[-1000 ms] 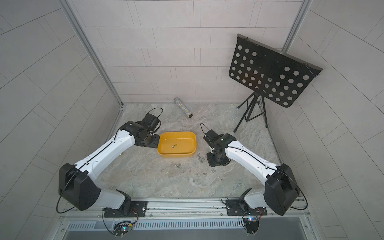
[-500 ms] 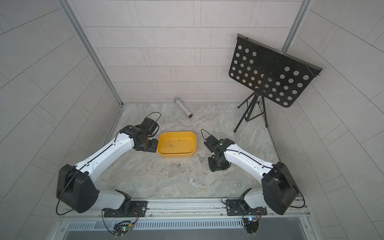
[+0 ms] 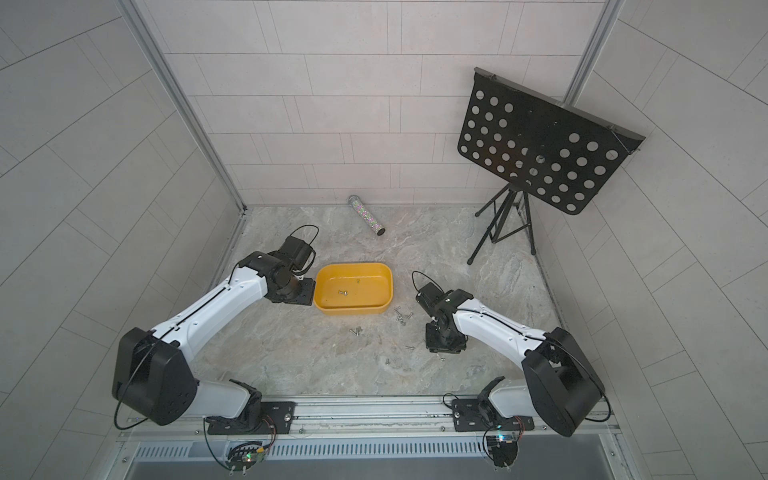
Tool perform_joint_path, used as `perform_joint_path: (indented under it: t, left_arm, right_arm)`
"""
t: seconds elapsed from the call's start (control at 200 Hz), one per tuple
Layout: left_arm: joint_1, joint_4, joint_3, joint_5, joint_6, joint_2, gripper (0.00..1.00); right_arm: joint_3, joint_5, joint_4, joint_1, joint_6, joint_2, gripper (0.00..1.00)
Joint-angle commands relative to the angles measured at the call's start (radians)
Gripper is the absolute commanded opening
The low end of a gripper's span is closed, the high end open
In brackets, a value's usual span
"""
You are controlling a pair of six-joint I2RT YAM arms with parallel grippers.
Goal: Put the screws on the desktop into the storage box
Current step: Pick up the screw from the center of the board.
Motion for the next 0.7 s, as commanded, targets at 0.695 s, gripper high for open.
perform_joint_path:
  t: [0.695]
  left_arm:
    - [0.014, 0.014, -0.026, 0.026, 0.015, -0.013, 0.64]
  right_arm:
    - [-0.115, 0.024, 0.078, 0.015, 0.169, -0.037, 0.36]
